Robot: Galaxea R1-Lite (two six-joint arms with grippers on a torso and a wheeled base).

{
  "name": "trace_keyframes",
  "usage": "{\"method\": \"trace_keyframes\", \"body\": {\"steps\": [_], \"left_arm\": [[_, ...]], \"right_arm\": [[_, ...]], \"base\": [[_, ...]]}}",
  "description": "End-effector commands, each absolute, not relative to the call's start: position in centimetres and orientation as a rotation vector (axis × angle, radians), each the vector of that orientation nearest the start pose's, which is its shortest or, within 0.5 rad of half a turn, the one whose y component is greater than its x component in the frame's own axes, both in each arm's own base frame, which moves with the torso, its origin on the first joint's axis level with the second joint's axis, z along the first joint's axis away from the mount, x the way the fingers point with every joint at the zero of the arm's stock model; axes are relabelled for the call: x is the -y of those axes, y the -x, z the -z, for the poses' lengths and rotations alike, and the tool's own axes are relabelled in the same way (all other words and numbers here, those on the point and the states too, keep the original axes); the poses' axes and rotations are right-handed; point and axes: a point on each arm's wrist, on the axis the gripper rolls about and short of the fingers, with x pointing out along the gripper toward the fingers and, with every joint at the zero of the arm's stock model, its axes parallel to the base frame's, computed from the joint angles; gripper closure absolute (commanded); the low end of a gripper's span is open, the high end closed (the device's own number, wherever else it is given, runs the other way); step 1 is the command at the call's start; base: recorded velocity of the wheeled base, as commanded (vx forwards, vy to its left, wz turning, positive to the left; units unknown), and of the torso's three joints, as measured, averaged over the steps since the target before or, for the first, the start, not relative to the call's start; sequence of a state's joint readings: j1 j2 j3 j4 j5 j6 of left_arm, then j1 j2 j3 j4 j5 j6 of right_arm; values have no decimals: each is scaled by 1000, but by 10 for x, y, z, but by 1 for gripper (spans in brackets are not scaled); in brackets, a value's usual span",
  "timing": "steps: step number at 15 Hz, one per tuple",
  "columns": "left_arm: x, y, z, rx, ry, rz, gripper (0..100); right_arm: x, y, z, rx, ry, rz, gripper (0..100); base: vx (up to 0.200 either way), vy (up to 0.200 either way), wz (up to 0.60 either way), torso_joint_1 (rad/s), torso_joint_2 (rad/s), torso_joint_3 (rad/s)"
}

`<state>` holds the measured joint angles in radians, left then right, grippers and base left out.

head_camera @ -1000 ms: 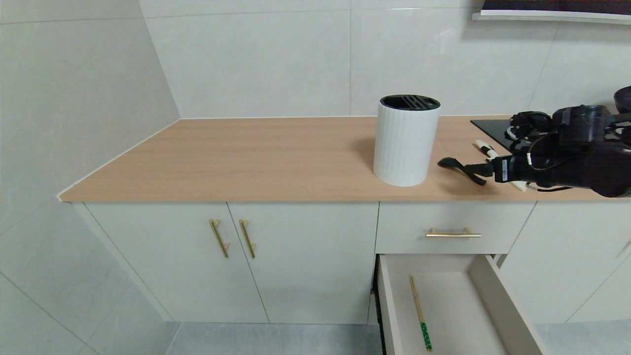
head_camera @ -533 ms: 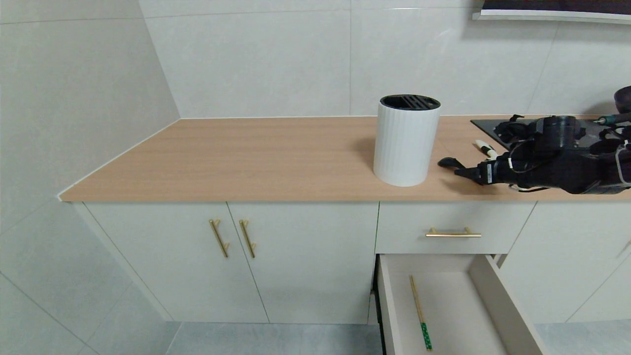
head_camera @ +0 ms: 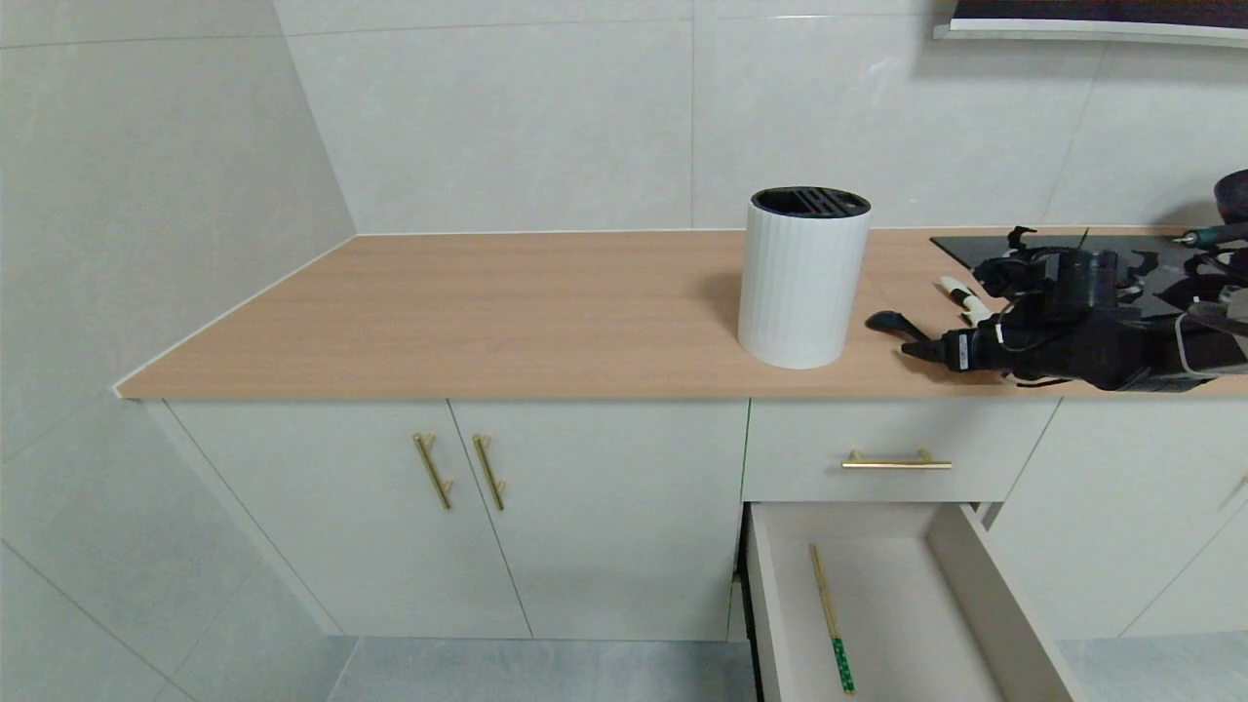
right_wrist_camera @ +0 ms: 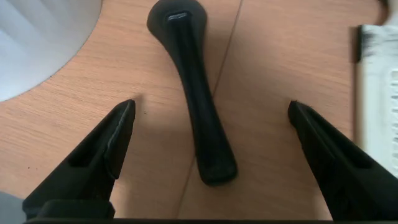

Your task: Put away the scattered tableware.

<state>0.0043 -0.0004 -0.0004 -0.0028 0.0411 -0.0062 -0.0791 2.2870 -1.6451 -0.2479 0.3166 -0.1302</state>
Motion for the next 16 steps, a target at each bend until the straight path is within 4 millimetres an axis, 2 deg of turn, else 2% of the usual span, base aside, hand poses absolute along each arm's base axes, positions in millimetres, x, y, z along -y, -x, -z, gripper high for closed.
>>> {"method": "trace_keyframes", "body": {"steps": [1,4,5,8,12,16], "left_arm": [[-1,23,-76,3,6,-46,0],[-1,23,-76,3,8,-46,0],[-1,23,-76,3,8,-46,0],[-1,23,-76,3,6,-46,0],[-1,23,-76,3,6,-46,0],[-1,23,-76,3,8,-46,0]], "right_arm": [[31,-477,-136,-383,48,-260,0],[31,-478,-135,-383,48,-260,0],[30,-478,-135,-385,48,-260,100],[28,-480,-129,-398,48,-266,100],[28,-478,-130,-399,49,-266,100],[26,-467,-149,-389,64,-192,100]], "base": [[0,0,0,0,0,0],[0,0,0,0,0,0],[0,0,0,0,0,0],[0,0,0,0,0,0],[0,0,0,0,0,0],[0,0,0,0,0,0]]}}
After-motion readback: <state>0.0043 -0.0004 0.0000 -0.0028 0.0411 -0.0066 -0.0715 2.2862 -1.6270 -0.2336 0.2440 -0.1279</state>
